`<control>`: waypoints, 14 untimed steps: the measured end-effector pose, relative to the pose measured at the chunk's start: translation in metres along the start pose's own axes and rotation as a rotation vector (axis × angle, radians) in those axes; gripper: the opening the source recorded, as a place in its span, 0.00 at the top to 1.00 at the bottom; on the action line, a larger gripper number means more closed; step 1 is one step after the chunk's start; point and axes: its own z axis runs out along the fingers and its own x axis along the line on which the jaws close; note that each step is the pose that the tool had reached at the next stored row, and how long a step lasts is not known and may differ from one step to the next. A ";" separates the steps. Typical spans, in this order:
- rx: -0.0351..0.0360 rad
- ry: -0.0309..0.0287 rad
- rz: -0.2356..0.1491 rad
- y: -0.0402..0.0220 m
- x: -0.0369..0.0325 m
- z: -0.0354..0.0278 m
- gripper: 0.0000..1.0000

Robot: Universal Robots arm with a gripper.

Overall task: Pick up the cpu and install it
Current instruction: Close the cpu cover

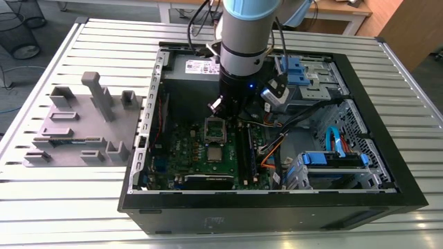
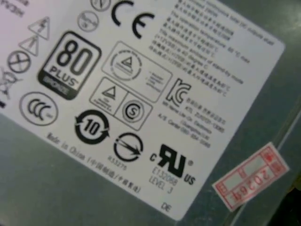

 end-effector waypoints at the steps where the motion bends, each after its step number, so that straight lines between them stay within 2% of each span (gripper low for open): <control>1: 0.0003 0.0002 -0.001 0.0001 0.0003 0.0000 0.89; 5: 0.0027 0.0014 -0.005 0.0006 0.0010 -0.0006 0.89; 10: 0.0063 0.0031 -0.007 0.0006 0.0009 -0.0075 0.89; 14: 0.0098 0.0041 -0.008 0.0009 0.0011 -0.0094 0.89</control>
